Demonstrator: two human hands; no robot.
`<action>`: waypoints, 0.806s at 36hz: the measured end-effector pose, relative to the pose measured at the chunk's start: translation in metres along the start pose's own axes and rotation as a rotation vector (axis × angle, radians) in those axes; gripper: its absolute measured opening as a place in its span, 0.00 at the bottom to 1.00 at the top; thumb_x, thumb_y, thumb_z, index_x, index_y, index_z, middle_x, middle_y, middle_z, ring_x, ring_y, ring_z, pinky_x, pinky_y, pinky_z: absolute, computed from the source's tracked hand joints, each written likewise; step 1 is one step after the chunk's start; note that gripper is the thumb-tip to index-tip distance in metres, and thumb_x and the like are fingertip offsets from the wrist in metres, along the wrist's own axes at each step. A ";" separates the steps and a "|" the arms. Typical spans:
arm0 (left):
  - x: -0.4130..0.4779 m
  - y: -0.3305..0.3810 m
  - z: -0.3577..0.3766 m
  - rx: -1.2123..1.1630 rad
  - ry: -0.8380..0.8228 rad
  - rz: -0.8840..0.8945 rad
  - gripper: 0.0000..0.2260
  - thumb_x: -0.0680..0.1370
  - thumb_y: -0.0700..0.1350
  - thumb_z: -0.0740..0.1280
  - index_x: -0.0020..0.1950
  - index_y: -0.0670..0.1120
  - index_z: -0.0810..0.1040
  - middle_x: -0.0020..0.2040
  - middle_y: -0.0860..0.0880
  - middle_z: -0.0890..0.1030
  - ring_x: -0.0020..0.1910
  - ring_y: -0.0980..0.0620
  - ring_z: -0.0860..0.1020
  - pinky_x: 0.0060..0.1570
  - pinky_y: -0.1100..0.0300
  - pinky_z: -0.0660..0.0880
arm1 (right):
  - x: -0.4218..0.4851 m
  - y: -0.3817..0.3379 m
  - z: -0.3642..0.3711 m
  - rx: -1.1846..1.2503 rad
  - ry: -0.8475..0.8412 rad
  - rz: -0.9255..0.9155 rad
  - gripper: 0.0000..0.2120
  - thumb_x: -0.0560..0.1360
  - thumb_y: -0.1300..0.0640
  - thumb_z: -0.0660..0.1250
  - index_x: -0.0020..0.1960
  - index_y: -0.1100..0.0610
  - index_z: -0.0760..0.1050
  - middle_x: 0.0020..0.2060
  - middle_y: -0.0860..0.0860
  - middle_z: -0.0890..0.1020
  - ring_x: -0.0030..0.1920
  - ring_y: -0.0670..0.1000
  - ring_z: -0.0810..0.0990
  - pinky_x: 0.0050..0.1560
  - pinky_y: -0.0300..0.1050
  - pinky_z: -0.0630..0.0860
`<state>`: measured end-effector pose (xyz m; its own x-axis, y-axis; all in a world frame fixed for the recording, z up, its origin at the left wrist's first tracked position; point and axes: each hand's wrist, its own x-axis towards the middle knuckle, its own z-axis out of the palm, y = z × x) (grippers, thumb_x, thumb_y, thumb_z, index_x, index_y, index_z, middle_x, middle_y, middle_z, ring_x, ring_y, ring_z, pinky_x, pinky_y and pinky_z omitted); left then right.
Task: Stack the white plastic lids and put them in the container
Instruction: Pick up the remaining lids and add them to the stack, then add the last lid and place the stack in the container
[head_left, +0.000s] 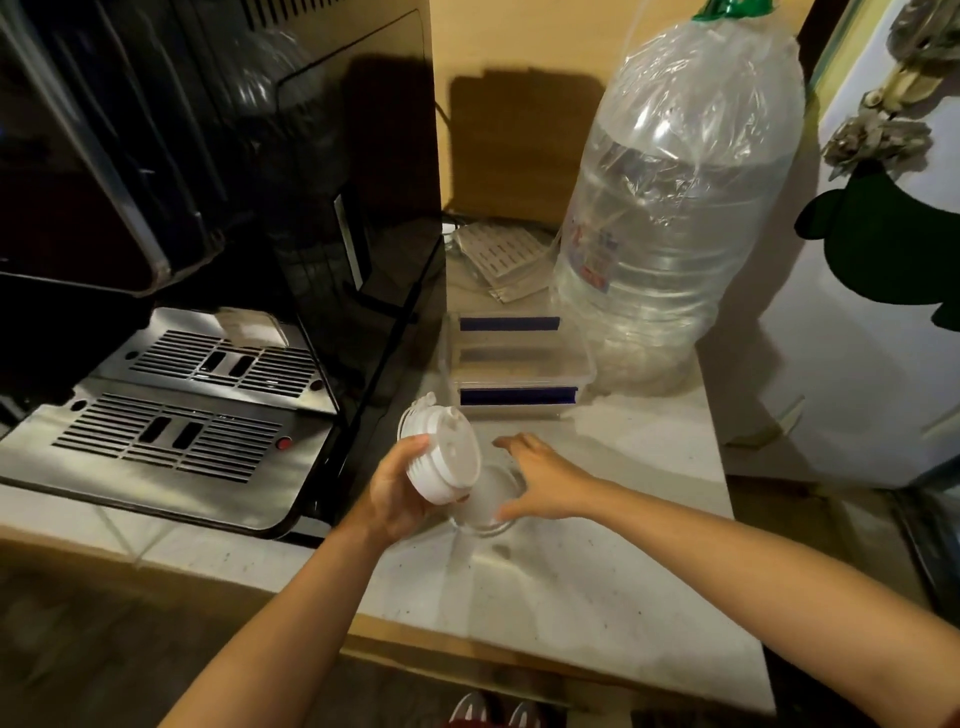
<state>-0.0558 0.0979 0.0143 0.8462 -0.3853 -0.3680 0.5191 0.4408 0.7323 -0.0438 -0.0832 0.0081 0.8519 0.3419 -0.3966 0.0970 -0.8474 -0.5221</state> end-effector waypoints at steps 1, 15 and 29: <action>-0.001 -0.001 -0.002 -0.007 0.010 -0.004 0.39 0.38 0.56 0.79 0.47 0.48 0.75 0.42 0.44 0.76 0.41 0.47 0.74 0.30 0.58 0.78 | 0.002 -0.001 0.005 -0.015 0.002 0.007 0.44 0.66 0.49 0.74 0.73 0.53 0.53 0.71 0.54 0.60 0.69 0.55 0.63 0.65 0.48 0.67; -0.012 -0.011 -0.018 0.072 0.188 -0.018 0.25 0.52 0.54 0.68 0.48 0.48 0.76 0.43 0.44 0.79 0.43 0.46 0.78 0.43 0.50 0.75 | 0.017 -0.021 0.031 -0.219 0.065 0.038 0.40 0.63 0.43 0.74 0.68 0.54 0.61 0.65 0.55 0.67 0.63 0.57 0.68 0.53 0.51 0.74; -0.009 -0.017 -0.020 0.103 0.156 -0.027 0.26 0.53 0.55 0.68 0.50 0.48 0.75 0.45 0.44 0.78 0.42 0.47 0.78 0.37 0.55 0.79 | 0.018 -0.015 0.022 -0.216 0.111 0.115 0.38 0.64 0.46 0.74 0.68 0.57 0.63 0.64 0.55 0.70 0.64 0.56 0.67 0.56 0.51 0.73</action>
<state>-0.0704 0.1098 -0.0061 0.8447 -0.2619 -0.4668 0.5336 0.3436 0.7728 -0.0415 -0.0556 -0.0084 0.9138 0.2014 -0.3527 0.0933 -0.9492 -0.3004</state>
